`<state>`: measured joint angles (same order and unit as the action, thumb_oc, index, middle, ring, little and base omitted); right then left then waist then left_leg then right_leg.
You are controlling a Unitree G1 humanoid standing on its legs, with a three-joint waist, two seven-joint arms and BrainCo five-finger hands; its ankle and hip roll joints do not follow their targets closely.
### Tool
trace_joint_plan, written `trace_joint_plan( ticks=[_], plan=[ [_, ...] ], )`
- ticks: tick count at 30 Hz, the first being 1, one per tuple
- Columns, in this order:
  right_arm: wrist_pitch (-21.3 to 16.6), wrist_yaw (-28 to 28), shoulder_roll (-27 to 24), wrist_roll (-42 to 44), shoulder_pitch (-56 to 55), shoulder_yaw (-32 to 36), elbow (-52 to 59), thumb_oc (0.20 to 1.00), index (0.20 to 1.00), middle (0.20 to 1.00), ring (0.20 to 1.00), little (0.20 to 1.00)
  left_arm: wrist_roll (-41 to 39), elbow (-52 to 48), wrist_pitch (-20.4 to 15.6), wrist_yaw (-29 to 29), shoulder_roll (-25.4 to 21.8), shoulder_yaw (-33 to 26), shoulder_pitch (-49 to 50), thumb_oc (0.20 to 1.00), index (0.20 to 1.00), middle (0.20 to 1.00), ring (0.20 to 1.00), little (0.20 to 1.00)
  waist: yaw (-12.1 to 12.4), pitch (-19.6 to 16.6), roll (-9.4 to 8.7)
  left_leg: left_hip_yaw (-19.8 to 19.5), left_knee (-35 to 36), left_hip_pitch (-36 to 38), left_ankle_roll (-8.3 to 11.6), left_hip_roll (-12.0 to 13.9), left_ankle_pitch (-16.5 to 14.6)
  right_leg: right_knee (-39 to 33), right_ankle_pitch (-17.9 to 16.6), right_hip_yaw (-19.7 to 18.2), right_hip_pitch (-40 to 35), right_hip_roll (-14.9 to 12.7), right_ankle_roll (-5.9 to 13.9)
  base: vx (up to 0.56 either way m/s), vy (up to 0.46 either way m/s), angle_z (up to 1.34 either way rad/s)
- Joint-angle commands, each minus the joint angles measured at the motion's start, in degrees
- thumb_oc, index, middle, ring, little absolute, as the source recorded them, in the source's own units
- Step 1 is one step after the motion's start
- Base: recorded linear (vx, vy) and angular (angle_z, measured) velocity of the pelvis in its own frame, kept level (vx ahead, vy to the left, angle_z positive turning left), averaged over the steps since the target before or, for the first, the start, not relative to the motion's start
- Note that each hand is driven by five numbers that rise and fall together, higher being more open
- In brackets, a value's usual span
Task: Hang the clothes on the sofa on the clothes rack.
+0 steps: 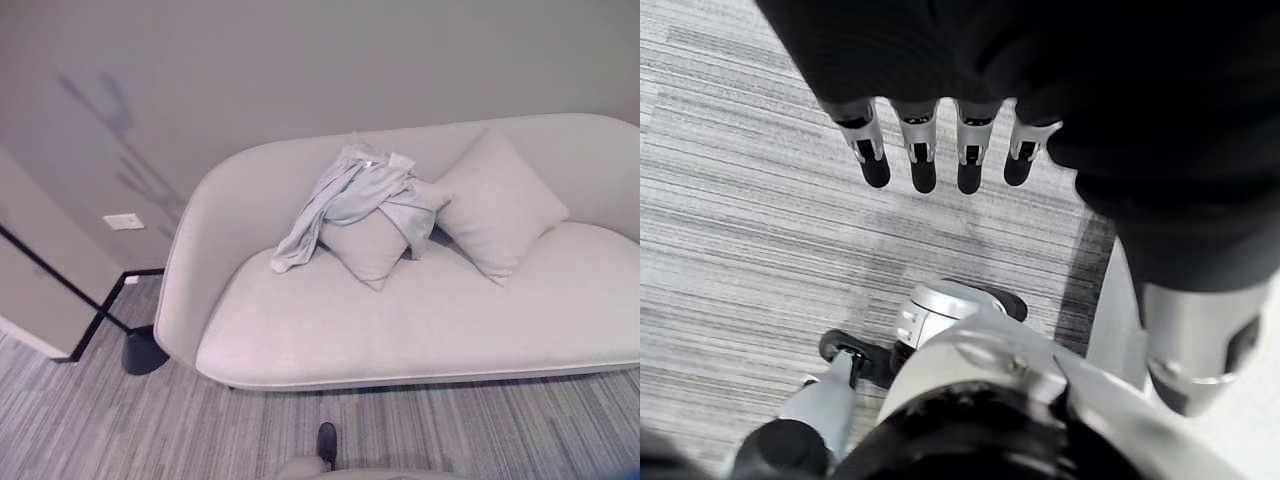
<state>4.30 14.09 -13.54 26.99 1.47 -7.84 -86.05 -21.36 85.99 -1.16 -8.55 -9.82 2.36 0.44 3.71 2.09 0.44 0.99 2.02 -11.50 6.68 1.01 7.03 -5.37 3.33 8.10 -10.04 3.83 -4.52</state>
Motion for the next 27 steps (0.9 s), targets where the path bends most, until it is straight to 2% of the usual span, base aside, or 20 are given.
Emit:
trace_joint_plan(
  ticks=[1, 2, 5, 7, 10, 12, 13, 15, 16, 17, 18, 20, 21, 22, 24, 25, 26, 27],
  plan=[
    [-0.2, 0.8, 1.1, -0.4, -1.5, 2.6, -1.1, 1.0, 1.0, 1.0, 1.0, 1.0, -0.6, 2.3, -0.8, -0.4, -0.7, 1.2, -1.8, 1.0, 1.0, 1.0, 1.0, 1.0, 1.3, -1.8, 0.1, -1.3, 1.2, -2.1, -2.42, 0.4, 4.3, 2.9, 4.1, -3.3, -1.7, -1.9, 5.26, 0.34, 0.118, -0.38],
    [0.0, 0.7, 1.1, -0.7, -1.7, 2.6, -1.2, 1.0, 1.0, 1.0, 1.0, 1.0, -0.8, 2.1, -0.8, -0.1, -1.0, 1.2, -1.7, 1.0, 1.0, 1.0, 1.0, 1.0, 1.5, -1.8, 0.17, 0.0, 0.2, -2.6, -2.8, 1.4, 4.8, 4.0, 4.9, -3.8, -2.1, -1.9, 5.06, 0.25, 0.097, -0.33],
    [-0.1, 0.8, 1.2, -1.4, -1.7, 2.8, -1.5, 1.0, 1.0, 1.0, 1.0, 1.0, -0.4, 2.3, -0.7, -0.3, -1.2, 0.7, -1.2, 1.0, 1.0, 1.0, 1.0, 1.0, 1.9, -2.7, -0.11, 0.8, -0.2, -1.6, -3.36, 1.8, 5.2, 4.6, 5.9, -4.1, -3.4, -2.1, 5.4, 0.25, 0.12, -0.21],
    [0.0, 0.7, 1.7, -1.8, -2.1, 3.0, -1.8, 1.0, 1.0, 1.0, 1.0, 1.0, 0.2, 2.6, -0.6, -0.5, -1.5, 0.5, -0.8, 1.0, 1.0, 1.0, 1.0, 1.0, 2.1, -3.9, -0.85, 1.2, -1.4, -1.2, -4.08, 1.5, 4.5, 5.2, 6.7, -3.9, -4.6, -3.5, 6.02, 0.33, 0.194, -0.31],
    [-0.4, 0.5, 1.9, -2.5, -2.0, 2.6, -1.3, 1.0, 1.0, 1.0, 1.0, 1.0, 2.7, 3.2, -0.7, -0.8, -1.7, 1.4, -1.0, 1.0, 1.0, 1.0, 1.0, 1.0, 2.0, -5.4, -2.12, 2.6, -3.3, -0.8, -5.26, 0.4, 2.4, 6.3, 5.9, -3.9, -4.6, -5.6, 7.37, 0.28, 0.202, -0.01],
    [-2.6, -1.6, 1.5, -5.4, -0.9, 1.1, 1.8, 1.0, 1.0, 1.0, 1.0, 1.0, 4.6, 2.4, -1.0, -0.2, -1.5, 2.9, -1.4, 1.0, 1.0, 1.0, 1.0, 1.0, 1.7, -6.1, -2.46, 3.7, -3.7, -0.2, -6.12, -0.4, 0.9, 8.5, 4.4, -4.2, -3.6, -6.8, 8.69, 0.26, 0.266, -0.11],
    [-4.4, -5.4, 1.5, -10.0, 0.5, -0.9, 5.1, 1.0, 1.0, 1.0, 1.0, 1.0, 7.0, 1.2, -1.6, 1.7, -1.0, 5.0, -1.9, 1.0, 1.0, 1.0, 1.0, 1.0, 1.6, -6.3, -2.2, 4.2, -3.3, 0.7, -6.97, -1.0, -0.2, 12.2, 3.6, -4.1, -1.8, -7.3, 9.59, 0.16, 0.197, -0.18],
    [-4.9, -7.0, 1.4, -13.2, 1.3, -2.4, 7.4, 1.0, 1.0, 1.0, 1.0, 1.0, 8.2, 0.4, -1.7, 2.5, -0.7, 6.3, -2.4, 1.0, 1.0, 1.0, 1.0, 1.0, 1.5, -6.2, -2.07, 4.4, -3.1, 1.3, -7.59, -1.4, -1.0, 14.4, 3.2, -3.8, -0.9, -7.5, 10.25, 0.11, 0.174, -0.18],
    [-5.4, -8.6, 1.1, -15.6, 2.0, -3.4, 9.7, 1.0, 1.0, 1.0, 1.0, 1.0, 9.1, -0.6, -1.9, 3.3, -0.4, 7.5, -2.7, 1.0, 1.0, 1.0, 1.0, 1.0, 1.4, -5.7, -1.88, 4.5, -2.9, 2.2, -8.28, -1.9, -1.7, 18.0, 2.1, -3.6, 0.9, -7.9, 10.91, 0.12, 0.261, -0.14],
    [-6.0, -11.5, 0.2, -19.7, 3.4, -4.7, 13.6, 1.0, 1.0, 1.0, 1.0, 1.0, 9.6, -2.7, -2.0, 3.8, -0.4, 9.8, -3.4, 1.0, 1.0, 1.0, 1.0, 1.0, 0.7, -4.6, -1.08, 4.2, -2.5, 3.5, -9.64, -2.4, -2.6, 26.7, -2.0, -3.3, 5.1, -8.0, 12.09, 0.07, 0.191, -0.05],
    [-6.0, -11.5, 0.2, -19.7, 3.4, -4.7, 13.7, 1.0, 1.0, 1.0, 1.0, 1.0, 9.6, -2.7, -2.0, 3.8, -0.4, 9.8, -3.4, 1.0, 1.0, 1.0, 1.0, 1.0, 0.7, -4.6, -1.11, 4.2, -2.5, 3.5, -9.66, -2.4, -2.6, 26.9, -1.9, -3.3, 5.1, -8.0, 12.12, 0.05, 0.17, -0.04],
    [-5.8, -12.2, -0.3, -23.0, 4.0, -6.2, 16.8, 1.0, 1.0, 1.0, 1.0, 1.0, 10.2, -4.0, -1.7, 3.7, -0.7, 11.2, -3.6, 1.0, 1.0, 1.0, 1.0, 1.0, 0.0, -3.3, -0.23, 3.4, -1.8, 5.9, -10.58, -2.8, -3.3, 33.9, -4.7, -3.0, 8.5, -7.8, 12.76, 0.09, 0.114, 0.13],
    [-5.7, -12.2, -1.3, -27.4, 4.0, -8.3, 21.9, 1.0, 1.0, 1.0, 1.0, 1.0, 11.0, -4.8, -1.8, 3.6, -0.9, 11.3, -3.7, 1.0, 1.0, 1.0, 1.0, 1.0, -0.6, -2.8, 0.59, 2.6, 0.1, 8.8, -10.49, -2.6, -3.7, 34.1, -2.8, -2.2, 11.8, -8.2, 11.7, 0.13, 0.09, 0.32],
    [-5.7, -12.2, -1.3, -27.4, 4.0, -8.3, 22.0, 1.0, 1.0, 1.0, 1.0, 1.0, 11.0, -4.8, -1.8, 3.6, -0.9, 11.3, -3.6, 1.0, 1.0, 1.0, 1.0, 1.0, -0.8, -2.6, 0.51, 2.5, 0.3, 9.0, -10.49, -2.7, -3.6, 34.2, -2.6, -2.1, 11.6, -8.3, 11.7, 0.15, 0.048, 0.32],
    [-5.4, -11.1, -3.7, -30.3, 3.6, -8.9, 28.5, 1.0, 1.0, 1.0, 1.0, 1.0, 11.6, -4.9, -1.7, 3.1, -1.3, 10.8, -3.7, 1.0, 1.0, 1.0, 1.0, 1.0, -1.3, -2.0, 0.81, 0.9, 0.8, 10.1, -9.87, -2.2, -4.0, 29.1, 0.9, -1.9, 14.0, -8.0, 10.03, 0.09, -0.036, 0.44],
    [-5.0, -11.4, -5.8, -31.9, 3.0, -8.2, 33.6, 1.0, 1.0, 1.0, 1.0, 1.0, 12.2, -5.0, -1.6, 2.9, -1.3, 10.5, -3.6, 1.0, 1.0, 1.0, 1.0, 1.0, -1.9, -1.6, 0.61, 0.1, 0.7, 10.7, -9.61, -2.3, -4.5, 25.1, 1.6, -2.3, 13.7, -7.9, 9.66, 0.14, -0.092, 0.48],
    [-3.2, -5.8, -10.2, -43.5, 2.9, -13.8, 36.9, 1.0, 1.0, 1.0, 1.0, 1.0, 19.1, -7.2, -0.9, 1.5, -1.8, 12.8, -4.8, 1.0, 1.0, 1.0, 1.0, 1.0, -2.2, -0.9, -0.47, 0.3, -0.7, 10.9, -9.34, -2.5, -6.8, 18.8, 2.3, -2.9, 13.1, -8.4, 9.64, 0.11, -0.078, 0.23],
    [-3.2, -5.8, -10.2, -43.5, 2.9, -13.8, 36.9, 1.0, 1.0, 1.0, 1.0, 1.0, 19.1, -7.2, -0.9, 1.5, -1.8, 12.8, -4.8, 1.0, 1.0, 1.0, 1.0, 1.0, -2.2, -0.9, -0.47, 0.3, -0.7, 10.9, -9.34, -2.5, -6.8, 18.8, 2.3, -2.9, 13.1, -8.4, 9.64, 0.07, -0.057, 0.33]
  ],
)
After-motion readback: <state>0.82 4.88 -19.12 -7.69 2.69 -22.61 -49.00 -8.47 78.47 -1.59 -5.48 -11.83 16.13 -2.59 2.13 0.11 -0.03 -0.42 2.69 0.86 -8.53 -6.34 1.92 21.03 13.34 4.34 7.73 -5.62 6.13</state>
